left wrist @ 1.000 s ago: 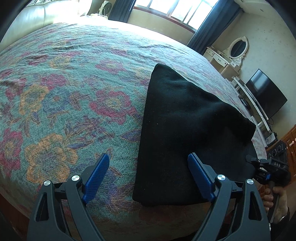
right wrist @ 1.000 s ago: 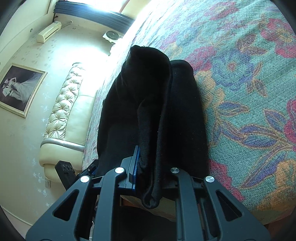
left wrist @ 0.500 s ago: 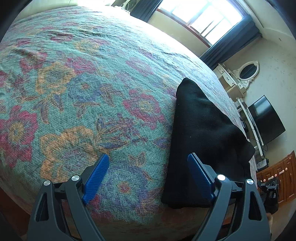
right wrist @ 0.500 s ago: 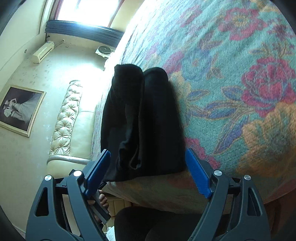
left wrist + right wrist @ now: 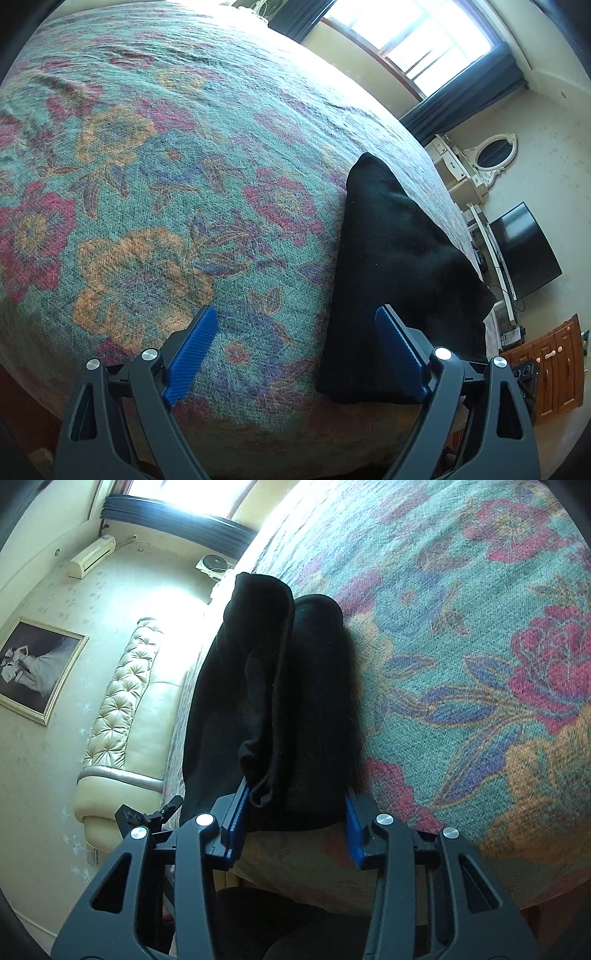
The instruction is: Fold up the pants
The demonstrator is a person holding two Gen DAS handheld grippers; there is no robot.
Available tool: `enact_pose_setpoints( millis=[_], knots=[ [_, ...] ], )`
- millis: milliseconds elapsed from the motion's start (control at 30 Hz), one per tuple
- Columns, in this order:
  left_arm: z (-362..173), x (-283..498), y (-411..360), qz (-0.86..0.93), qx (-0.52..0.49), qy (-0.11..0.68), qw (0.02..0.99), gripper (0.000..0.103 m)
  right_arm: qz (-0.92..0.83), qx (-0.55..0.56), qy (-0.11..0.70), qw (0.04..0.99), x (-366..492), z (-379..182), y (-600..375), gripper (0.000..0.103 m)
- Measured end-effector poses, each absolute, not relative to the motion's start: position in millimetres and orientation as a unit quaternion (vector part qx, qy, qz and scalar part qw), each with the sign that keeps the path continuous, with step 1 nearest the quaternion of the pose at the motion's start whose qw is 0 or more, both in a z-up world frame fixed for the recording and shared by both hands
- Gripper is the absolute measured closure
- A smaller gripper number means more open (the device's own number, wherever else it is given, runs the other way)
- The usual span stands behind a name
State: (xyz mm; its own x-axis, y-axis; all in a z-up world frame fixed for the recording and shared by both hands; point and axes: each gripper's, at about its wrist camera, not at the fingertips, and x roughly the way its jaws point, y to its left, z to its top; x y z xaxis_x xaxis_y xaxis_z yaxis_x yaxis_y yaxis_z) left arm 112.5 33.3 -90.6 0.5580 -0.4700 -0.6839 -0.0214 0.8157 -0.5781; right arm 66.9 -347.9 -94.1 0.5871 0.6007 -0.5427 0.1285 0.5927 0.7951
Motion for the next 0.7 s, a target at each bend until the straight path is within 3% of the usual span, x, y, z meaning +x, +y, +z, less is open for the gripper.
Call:
enact_pose_setpoints(
  millis=[367, 467, 533, 700],
  knots=[
    [-88.7, 104.3, 8.2, -0.137, -0.245, 0.451, 0.847, 0.017, 0.175, 0.423, 0.432, 0.777, 73.2, -104.4, -361.7, 0.061],
    [-87.0, 109.0, 9.7, -0.146, -0.241, 0.455, 0.845, 0.017, 0.188, 0.43, 0.438, 0.767, 74.6, -98.5, -371.8, 0.049],
    [-82.9, 113.5, 18.1, -0.152, -0.262, 0.452, 0.839, 0.017, 0.185, 0.421, 0.423, 0.781, 75.8, -84.0, -383.4, 0.027],
    [-79.6, 135.0, 31.8, -0.159, -0.287, 0.447, 0.832, 0.017, 0.191, 0.407, 0.408, 0.794, 98.8, -61.4, -402.5, 0.012]
  ],
)
